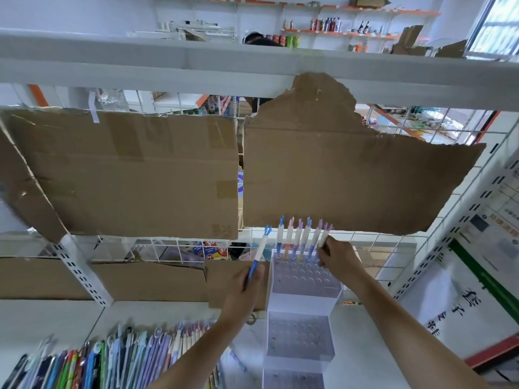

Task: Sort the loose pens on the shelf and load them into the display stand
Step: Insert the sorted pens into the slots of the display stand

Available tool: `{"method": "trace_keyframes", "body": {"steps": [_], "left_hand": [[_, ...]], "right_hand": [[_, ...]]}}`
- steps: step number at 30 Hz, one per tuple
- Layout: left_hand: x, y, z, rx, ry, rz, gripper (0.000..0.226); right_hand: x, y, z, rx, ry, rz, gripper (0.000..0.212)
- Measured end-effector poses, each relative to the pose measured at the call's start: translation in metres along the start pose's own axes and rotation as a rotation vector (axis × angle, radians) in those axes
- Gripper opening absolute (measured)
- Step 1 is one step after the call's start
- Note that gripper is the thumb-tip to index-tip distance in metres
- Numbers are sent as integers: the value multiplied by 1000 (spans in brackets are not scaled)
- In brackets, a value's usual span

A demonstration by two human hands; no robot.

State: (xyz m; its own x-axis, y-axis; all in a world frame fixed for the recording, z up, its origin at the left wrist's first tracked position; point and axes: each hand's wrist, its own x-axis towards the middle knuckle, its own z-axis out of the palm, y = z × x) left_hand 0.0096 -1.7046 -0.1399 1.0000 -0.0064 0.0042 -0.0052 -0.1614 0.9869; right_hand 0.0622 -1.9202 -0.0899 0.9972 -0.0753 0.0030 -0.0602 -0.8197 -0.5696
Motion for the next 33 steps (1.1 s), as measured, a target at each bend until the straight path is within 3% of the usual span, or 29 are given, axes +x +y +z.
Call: {"method": "trace_keyframes", "body": {"steps": [10,14,16,19,22,25,27,33], "left_hand": [[-2,8,2,-20,-12,45,32],[3,11,18,60,-122,72,26],[4,12,30,192,-199,152,23],[10,11,41,464,-294,279,25],[21,6,37,653,-262,376,22],[28,-6,31,709,-129,517,9],[30,-13,30,805,-83,586,14],[31,-14,30,793,-68,600,23]], "right_hand": [[-12,4,1,-19,18,65,10],[-39,-20,6,428,-156,21,16],[-47,-30,12,497,-204,-13,17],[-47,-32,12,451,-139,3,21],[-42,-21,-4,425,-19,22,18],[-33,-3,-21,371,130,31,16],[-27,6,-27,260,195,34,16],[-8,10,-28,121,170,53,15]]}}
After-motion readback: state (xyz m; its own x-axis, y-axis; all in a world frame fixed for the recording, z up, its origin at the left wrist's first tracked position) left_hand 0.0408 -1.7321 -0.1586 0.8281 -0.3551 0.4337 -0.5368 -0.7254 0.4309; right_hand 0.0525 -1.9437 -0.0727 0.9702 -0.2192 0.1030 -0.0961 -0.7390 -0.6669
